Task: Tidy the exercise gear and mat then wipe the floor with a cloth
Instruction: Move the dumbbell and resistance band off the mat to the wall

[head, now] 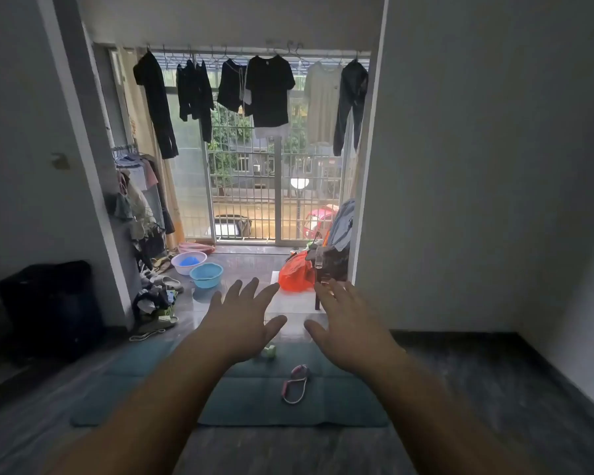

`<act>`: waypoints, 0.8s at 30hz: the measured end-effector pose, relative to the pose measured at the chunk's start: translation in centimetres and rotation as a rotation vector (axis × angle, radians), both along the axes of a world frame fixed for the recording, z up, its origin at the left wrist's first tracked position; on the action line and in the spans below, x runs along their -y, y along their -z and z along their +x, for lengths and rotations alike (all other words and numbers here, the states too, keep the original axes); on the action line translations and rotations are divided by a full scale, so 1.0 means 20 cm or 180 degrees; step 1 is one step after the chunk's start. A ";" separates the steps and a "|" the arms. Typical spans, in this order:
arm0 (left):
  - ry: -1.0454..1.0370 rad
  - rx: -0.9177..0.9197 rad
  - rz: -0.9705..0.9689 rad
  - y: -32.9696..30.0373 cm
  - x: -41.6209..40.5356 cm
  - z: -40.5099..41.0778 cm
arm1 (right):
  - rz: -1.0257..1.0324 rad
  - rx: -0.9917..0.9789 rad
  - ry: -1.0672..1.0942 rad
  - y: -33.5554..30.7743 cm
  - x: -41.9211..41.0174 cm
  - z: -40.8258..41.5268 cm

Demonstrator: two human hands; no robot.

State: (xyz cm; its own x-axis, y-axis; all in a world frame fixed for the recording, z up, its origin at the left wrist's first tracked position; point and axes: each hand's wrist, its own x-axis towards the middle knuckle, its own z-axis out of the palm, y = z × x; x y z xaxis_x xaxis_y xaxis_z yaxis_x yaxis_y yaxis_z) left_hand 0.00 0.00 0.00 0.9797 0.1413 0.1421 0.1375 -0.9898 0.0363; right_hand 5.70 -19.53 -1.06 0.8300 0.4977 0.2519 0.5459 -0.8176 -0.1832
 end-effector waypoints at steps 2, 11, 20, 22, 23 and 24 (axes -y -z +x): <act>-0.0032 -0.0055 0.0019 0.02 -0.06 0.12 | -0.0030 -0.0061 0.0004 0.03 -0.07 0.14; -0.0165 0.0044 -0.0110 -0.01 -0.54 0.92 | -0.0084 0.0286 -0.0109 -0.02 -0.54 0.93; -0.0121 -0.0078 -0.0129 -0.05 -0.95 1.71 | 0.0055 0.0301 0.0019 -0.02 -0.97 1.76; -0.0112 -0.0103 -0.0126 -0.04 -1.00 1.88 | 0.0042 0.0238 0.0028 0.01 -1.02 1.93; -0.0122 -0.0100 -0.0124 -0.03 -1.02 1.97 | 0.0039 0.0214 0.0035 0.01 -1.04 2.02; -0.0140 -0.0119 -0.0115 -0.02 -1.04 2.05 | 0.0032 0.0193 0.0045 0.02 -1.06 2.10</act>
State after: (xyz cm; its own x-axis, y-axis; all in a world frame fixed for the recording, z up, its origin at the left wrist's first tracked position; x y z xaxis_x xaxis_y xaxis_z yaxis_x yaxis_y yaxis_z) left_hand 41.05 20.73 0.43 0.9770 0.1887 0.0997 0.1827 -0.9810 0.0658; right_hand 47.78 1.64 -1.52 0.8199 0.4832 0.3069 0.5446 -0.8236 -0.1583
